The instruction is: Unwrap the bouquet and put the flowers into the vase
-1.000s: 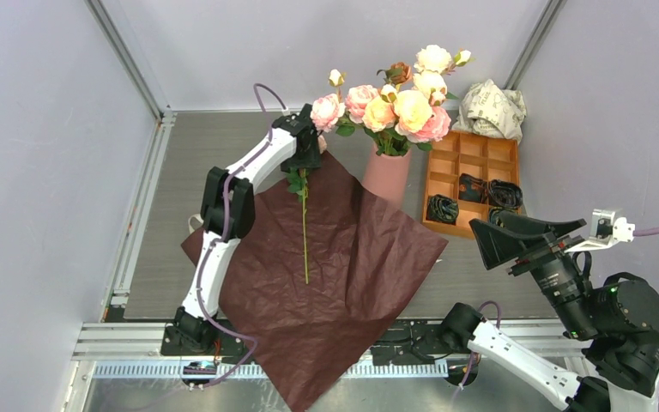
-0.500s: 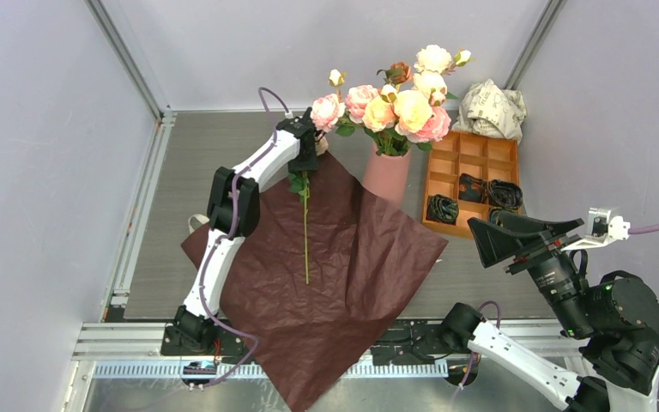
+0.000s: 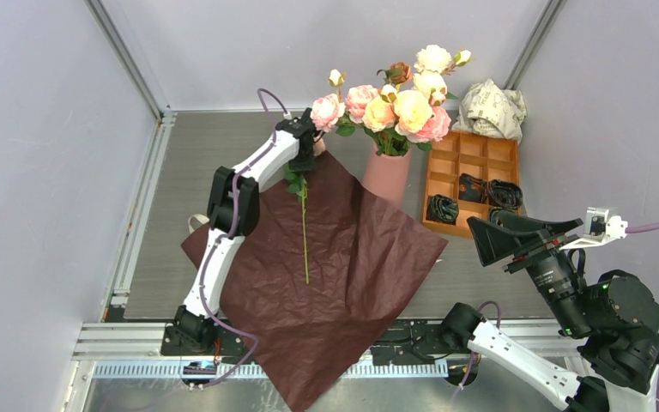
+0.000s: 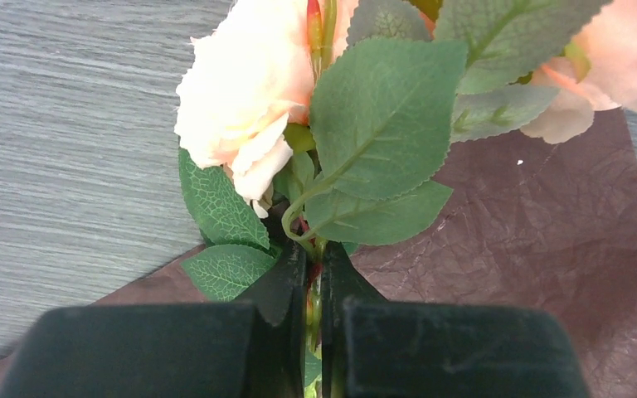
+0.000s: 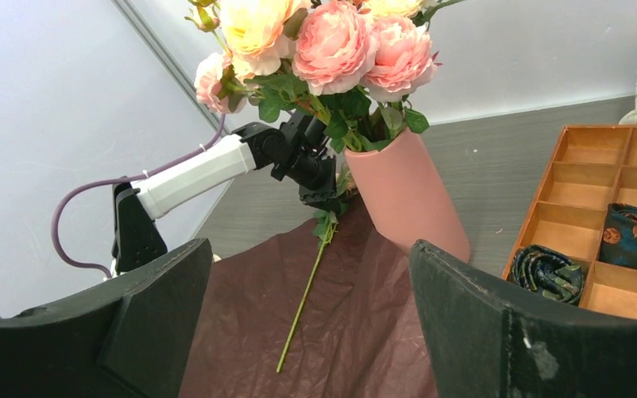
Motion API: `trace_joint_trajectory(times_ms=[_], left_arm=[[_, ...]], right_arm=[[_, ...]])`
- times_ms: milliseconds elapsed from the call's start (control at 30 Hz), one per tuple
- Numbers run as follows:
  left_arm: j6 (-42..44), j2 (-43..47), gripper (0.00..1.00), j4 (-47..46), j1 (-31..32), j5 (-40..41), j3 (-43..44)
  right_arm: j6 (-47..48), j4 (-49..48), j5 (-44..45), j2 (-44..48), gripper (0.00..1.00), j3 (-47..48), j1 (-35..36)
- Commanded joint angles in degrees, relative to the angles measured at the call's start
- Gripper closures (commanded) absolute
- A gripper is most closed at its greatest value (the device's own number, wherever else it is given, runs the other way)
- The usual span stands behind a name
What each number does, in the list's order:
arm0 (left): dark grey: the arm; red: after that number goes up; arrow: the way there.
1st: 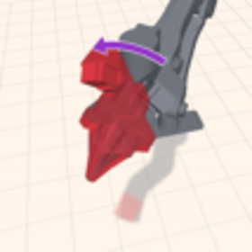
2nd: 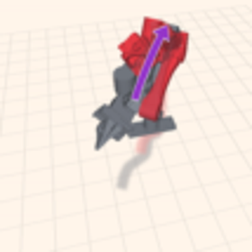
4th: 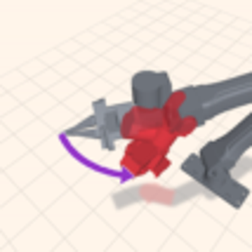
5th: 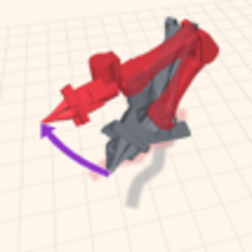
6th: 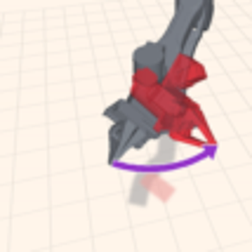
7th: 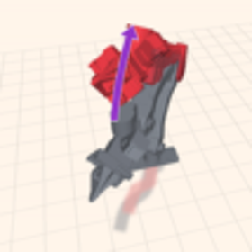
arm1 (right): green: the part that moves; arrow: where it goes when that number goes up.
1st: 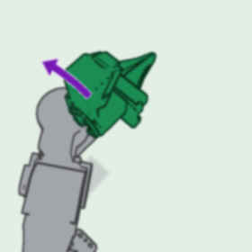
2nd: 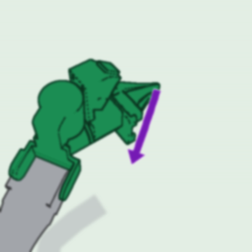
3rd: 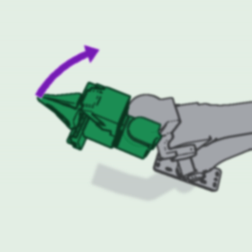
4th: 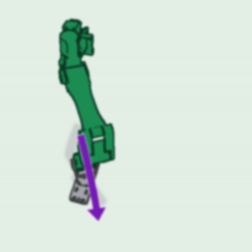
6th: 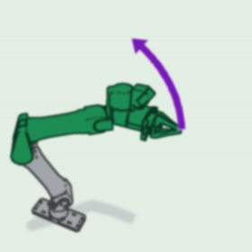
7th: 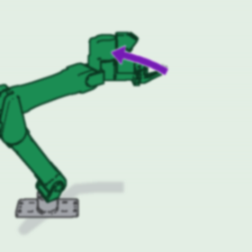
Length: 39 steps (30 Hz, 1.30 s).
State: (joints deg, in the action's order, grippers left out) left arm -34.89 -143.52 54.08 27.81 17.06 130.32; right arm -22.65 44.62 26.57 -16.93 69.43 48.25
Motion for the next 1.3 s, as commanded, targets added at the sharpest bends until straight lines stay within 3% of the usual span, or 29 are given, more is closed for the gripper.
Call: trace_joint_trajectory(times_ms=[0,267,500,967,1100,1267], left_arm=[[0.4,1.4,1.00,-0.2,-0.8,0.6,0.0],[-0.2,14.5,1.00,-4.4,-1.1,2.8,-10.3],[0.7,34.2,1.00,-8.7,-1.0,3.9,-20.4],[4.4,69.1,1.00,-16.8,4.3,2.4,-31.3],[4.9,76.8,1.00,-19.9,5.1,-1.3,-34.3],[8.5,86.9,1.00,-31.5,5.6,-17.3,-40.8]], right_arm=[[-0.7,-2.9,1.0,-0.8,0.06,-0.1,0.2],[-1.2,-2.7,1.5,-1.1,0.06,-0.6,0.1],[-1.9,-2.8,1.8,-1.1,0.06,-1.1,0.1],[-5.7,-2.5,1.4,0.8,0.06,-2.7,0.1],[-6.8,-1.9,1.7,1.5,0.06,-2.7,0.2],[-7.8,-1.6,1.5,1.4,0.06,-2.8,0.1]])
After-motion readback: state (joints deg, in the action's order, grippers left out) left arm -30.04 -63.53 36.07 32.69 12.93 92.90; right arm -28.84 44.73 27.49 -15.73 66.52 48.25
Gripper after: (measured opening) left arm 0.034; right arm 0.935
